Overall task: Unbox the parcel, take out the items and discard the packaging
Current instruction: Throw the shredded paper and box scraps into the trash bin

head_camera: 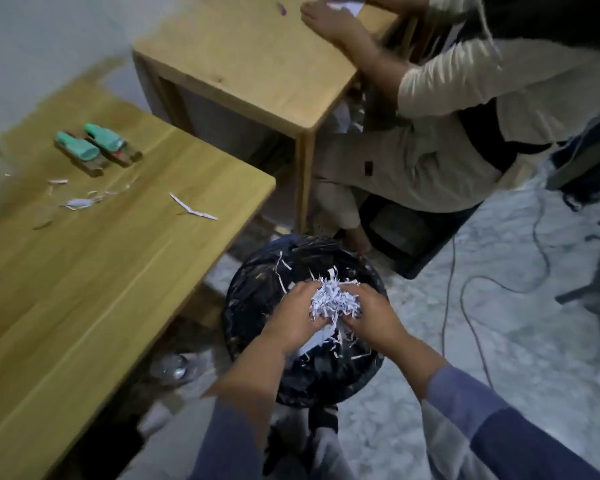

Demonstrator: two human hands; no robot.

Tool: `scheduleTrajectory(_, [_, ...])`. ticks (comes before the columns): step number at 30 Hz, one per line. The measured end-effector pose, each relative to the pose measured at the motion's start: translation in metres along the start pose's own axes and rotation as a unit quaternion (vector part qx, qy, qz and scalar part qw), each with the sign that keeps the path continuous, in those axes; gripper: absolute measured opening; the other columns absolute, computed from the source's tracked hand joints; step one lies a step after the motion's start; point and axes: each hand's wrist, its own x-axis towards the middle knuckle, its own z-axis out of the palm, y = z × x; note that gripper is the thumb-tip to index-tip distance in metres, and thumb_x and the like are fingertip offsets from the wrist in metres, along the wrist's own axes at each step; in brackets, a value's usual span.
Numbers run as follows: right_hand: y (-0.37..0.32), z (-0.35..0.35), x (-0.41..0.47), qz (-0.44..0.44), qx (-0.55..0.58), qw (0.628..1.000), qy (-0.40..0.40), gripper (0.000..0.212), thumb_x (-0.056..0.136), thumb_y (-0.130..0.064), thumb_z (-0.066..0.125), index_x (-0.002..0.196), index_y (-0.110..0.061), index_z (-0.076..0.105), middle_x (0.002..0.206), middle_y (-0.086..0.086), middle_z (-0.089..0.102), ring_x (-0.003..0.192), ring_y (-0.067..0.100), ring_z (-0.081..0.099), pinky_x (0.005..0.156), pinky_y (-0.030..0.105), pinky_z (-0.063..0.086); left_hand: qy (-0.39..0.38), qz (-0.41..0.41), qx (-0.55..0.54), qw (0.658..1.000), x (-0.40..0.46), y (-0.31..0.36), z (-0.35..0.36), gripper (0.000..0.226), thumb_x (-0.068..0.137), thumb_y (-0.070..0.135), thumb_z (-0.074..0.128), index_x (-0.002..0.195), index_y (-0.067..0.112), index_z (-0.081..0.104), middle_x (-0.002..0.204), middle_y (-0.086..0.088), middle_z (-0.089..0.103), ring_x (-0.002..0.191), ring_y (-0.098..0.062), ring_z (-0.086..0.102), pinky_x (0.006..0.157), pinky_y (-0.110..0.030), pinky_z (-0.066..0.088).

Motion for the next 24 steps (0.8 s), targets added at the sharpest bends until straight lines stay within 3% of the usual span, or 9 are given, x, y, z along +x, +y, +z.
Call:
scheduleTrajectory(3, [0.063, 0.052, 0.037, 0.032, 0.02, 0.999, -0.031, 0.048, 0.078, -0.019, 0.069, 0.125, -0.022, 0.058, 0.124, 0.007, 0.06, 0.118, 0.023, 0.054, 0.1, 0.03, 0.042, -0.012, -0.03, -0.016, 0.999, 0.038, -0.048, 0.052, 0.064, 0.084, 0.02, 0.069, 0.141, 0.013, 0.042, 0.139, -0.008, 0.047, 0.13, -0.023, 0.044, 0.107, -0.027, 0.032])
scheduleTrajectory(7, [0.136, 0.123, 0.087, 0.065, 0.049, 0.995, -0.057, 0.048, 0.076, -0.017, 0.066, 0.123, -0.018, 0.06, 0.123, 0.009, 0.062, 0.116, 0.025, 0.056, 0.099, 0.028, 0.042, -0.043, -0.069, -0.006, 0.997, 0.089, -0.112, 0.112, 0.064, 0.084, 0.019, 0.067, 0.141, 0.009, 0.041, 0.139, -0.01, 0.047, 0.131, -0.023, 0.042, 0.101, -0.014, 0.022])
scheduleTrajectory(11, [0.184, 0.181, 0.127, 0.105, 0.06, 0.989, -0.084, 0.054, 0.077, -0.014, 0.07, 0.129, -0.014, 0.055, 0.133, 0.013, 0.055, 0.124, 0.027, 0.05, 0.104, 0.025, 0.034, -0.035, -0.114, -0.015, 0.993, 0.123, -0.171, 0.159, 0.09, 0.06, 0.049, 0.058, 0.14, 0.01, 0.044, 0.139, -0.011, 0.049, 0.13, -0.023, 0.045, 0.103, -0.019, 0.028])
scheduleTrajectory(14, [0.199, 0.208, 0.148, 0.129, 0.077, 0.985, -0.088, 0.063, 0.073, -0.015, 0.076, 0.131, -0.013, 0.053, 0.133, 0.014, 0.056, 0.122, 0.026, 0.054, 0.106, 0.027, 0.037, -0.05, -0.138, 0.023, 0.989, 0.138, -0.205, 0.179, 0.087, 0.066, 0.023, 0.081, 0.142, 0.007, 0.041, 0.144, -0.016, 0.045, 0.135, -0.028, 0.04, 0.111, -0.032, 0.032])
scheduleTrajectory(16, [0.198, 0.214, 0.155, 0.137, 0.066, 0.982, -0.111, 0.066, 0.073, -0.019, 0.077, 0.134, -0.016, 0.05, 0.135, 0.01, 0.055, 0.123, 0.025, 0.053, 0.105, 0.028, 0.038, -0.063, -0.143, 0.041, 0.987, 0.143, -0.215, 0.183, 0.087, 0.07, 0.017, 0.082, 0.145, 0.009, 0.037, 0.151, -0.017, 0.036, 0.142, -0.028, 0.031, 0.114, -0.04, 0.029])
scheduleTrajectory(19, [0.194, 0.208, 0.155, 0.14, 0.033, 0.981, -0.134, 0.06, 0.08, -0.021, 0.069, 0.136, -0.019, 0.047, 0.141, 0.009, 0.05, 0.129, 0.025, 0.047, 0.107, 0.027, 0.034, -0.068, -0.153, 0.002, 0.986, 0.142, -0.211, 0.181, 0.078, 0.079, 0.01, 0.074, 0.146, 0.009, 0.035, 0.153, -0.013, 0.033, 0.141, -0.026, 0.033, 0.114, -0.038, 0.03])
scheduleTrajectory(24, [0.16, 0.158, 0.134, 0.144, 0.012, 0.978, -0.151, 0.047, 0.087, -0.022, 0.061, 0.133, -0.02, 0.051, 0.14, 0.007, 0.053, 0.128, 0.025, 0.049, 0.103, 0.03, 0.04, -0.055, -0.143, 0.016, 0.988, 0.122, -0.163, 0.147, 0.052, 0.085, 0.011, 0.064, 0.135, 0.009, 0.05, 0.142, -0.011, 0.046, 0.13, -0.024, 0.046, 0.108, -0.03, 0.036])
